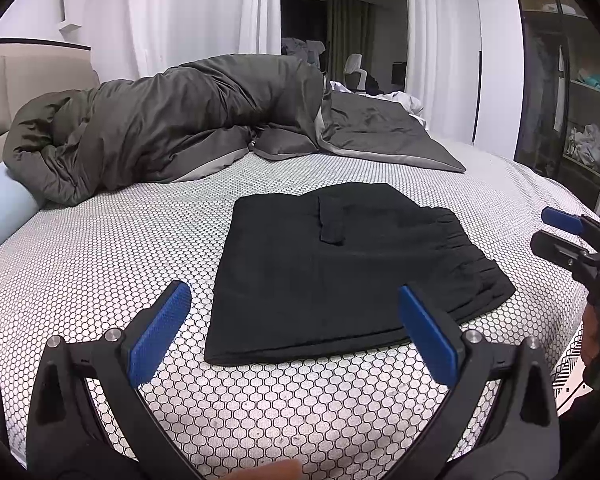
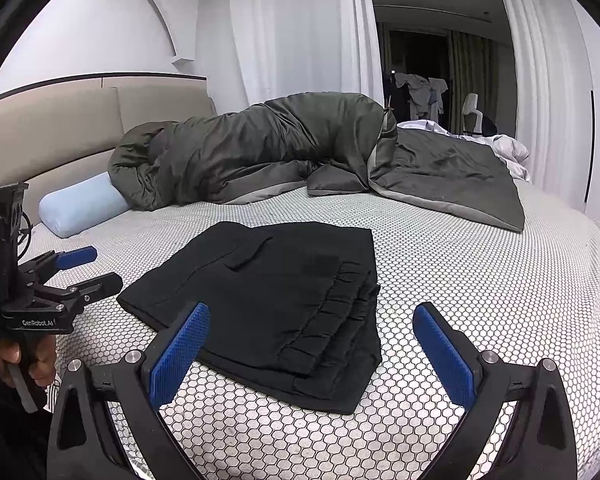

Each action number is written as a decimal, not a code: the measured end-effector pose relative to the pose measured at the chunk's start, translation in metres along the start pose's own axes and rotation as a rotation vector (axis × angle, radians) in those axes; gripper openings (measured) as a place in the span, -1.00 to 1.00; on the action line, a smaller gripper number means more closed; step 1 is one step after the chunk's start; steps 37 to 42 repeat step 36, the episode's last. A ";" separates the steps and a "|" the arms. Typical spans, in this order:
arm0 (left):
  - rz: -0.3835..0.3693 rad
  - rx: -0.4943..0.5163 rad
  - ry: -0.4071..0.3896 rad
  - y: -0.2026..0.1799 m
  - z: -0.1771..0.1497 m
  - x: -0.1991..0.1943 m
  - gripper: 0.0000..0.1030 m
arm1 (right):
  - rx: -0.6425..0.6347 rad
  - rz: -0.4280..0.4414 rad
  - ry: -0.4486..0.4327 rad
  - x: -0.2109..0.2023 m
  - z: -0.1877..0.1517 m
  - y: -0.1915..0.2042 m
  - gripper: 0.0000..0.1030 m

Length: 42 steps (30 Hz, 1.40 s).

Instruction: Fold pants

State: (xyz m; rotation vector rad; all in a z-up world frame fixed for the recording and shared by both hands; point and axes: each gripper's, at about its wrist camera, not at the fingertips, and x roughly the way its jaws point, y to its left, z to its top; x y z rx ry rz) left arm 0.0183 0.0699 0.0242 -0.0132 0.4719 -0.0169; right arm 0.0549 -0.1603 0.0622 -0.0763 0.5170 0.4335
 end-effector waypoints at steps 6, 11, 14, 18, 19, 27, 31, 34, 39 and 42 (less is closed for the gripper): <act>0.004 -0.011 -0.002 0.003 0.001 0.000 0.98 | -0.001 0.000 0.001 0.000 0.000 0.000 1.00; 0.007 -0.015 0.000 0.005 0.001 0.000 0.98 | -0.003 -0.001 0.006 0.001 0.000 0.000 1.00; 0.007 -0.015 -0.003 0.006 0.002 0.000 0.98 | -0.002 -0.001 0.005 0.001 0.000 0.000 1.00; 0.009 -0.018 -0.002 0.006 0.001 0.001 0.98 | -0.002 -0.002 0.005 0.001 0.000 0.000 1.00; 0.009 -0.019 -0.003 0.006 0.001 0.001 0.98 | -0.001 -0.001 0.005 0.001 0.000 -0.001 1.00; 0.012 -0.018 -0.005 0.005 0.001 0.000 0.98 | -0.002 0.001 0.007 0.001 -0.001 -0.001 1.00; 0.008 -0.016 -0.008 0.007 0.001 -0.001 0.98 | -0.004 0.000 0.008 0.002 -0.001 -0.001 1.00; 0.011 -0.018 -0.009 0.007 0.001 -0.001 0.98 | -0.005 -0.002 0.010 0.003 -0.002 -0.001 1.00; 0.011 -0.020 -0.010 0.009 0.002 -0.002 0.98 | -0.005 0.000 0.012 0.004 -0.002 -0.001 1.00; 0.011 -0.020 -0.010 0.009 0.002 -0.002 0.98 | -0.005 0.000 0.012 0.004 -0.002 -0.001 1.00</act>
